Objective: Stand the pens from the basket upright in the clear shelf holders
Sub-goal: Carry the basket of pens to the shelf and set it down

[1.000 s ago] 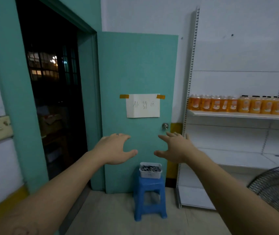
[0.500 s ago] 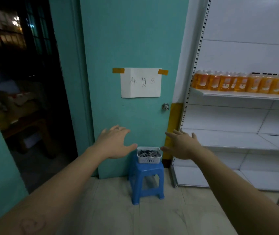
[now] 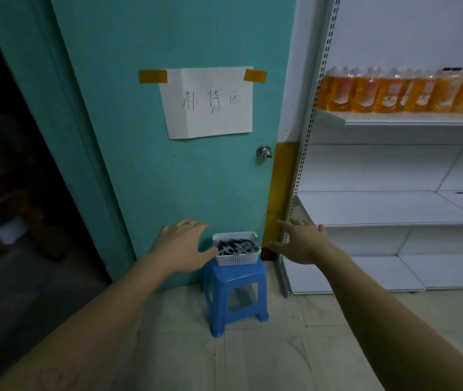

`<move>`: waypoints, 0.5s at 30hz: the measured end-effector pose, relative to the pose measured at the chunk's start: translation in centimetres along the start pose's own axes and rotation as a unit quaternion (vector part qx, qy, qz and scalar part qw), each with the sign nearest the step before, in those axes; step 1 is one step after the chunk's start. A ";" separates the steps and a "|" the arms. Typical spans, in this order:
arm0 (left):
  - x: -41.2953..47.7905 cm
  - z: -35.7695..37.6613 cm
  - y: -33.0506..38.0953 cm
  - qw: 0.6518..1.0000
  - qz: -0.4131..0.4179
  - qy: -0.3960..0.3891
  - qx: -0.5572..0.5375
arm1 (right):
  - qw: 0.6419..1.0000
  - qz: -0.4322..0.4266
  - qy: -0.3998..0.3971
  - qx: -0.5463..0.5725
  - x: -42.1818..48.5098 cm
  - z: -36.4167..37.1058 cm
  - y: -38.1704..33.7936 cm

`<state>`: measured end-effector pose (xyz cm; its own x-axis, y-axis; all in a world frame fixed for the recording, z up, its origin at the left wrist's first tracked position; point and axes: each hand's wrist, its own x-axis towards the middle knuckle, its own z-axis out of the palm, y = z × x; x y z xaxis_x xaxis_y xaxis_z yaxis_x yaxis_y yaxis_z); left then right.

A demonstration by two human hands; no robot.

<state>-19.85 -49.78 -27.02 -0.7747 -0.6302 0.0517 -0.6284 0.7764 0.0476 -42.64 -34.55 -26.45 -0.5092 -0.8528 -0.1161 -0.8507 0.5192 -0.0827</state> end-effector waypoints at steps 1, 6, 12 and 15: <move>1.6 0.8 0.0 1.000 -0.007 -0.006 -0.005 | 1.000 0.000 -0.003 0.008 2.1 0.5 0.9; 8.9 4.4 -0.4 0.998 -0.044 -0.030 -0.040 | 0.999 -0.002 -0.038 0.034 10.6 3.1 3.9; 15.8 7.4 -2.1 0.993 -0.063 -0.065 -0.072 | 0.996 0.005 -0.081 0.049 17.9 5.9 4.9; 19.4 9.6 -3.6 0.990 -0.072 -0.078 -0.096 | 0.995 0.008 -0.090 0.050 22.2 7.2 5.2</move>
<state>-33.27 -64.73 -35.80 -0.6893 -0.7139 -0.1232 -0.7194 0.6546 0.2323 -57.43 -50.32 -36.57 -0.4834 -0.8252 -0.2923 -0.8209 0.5433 -0.1759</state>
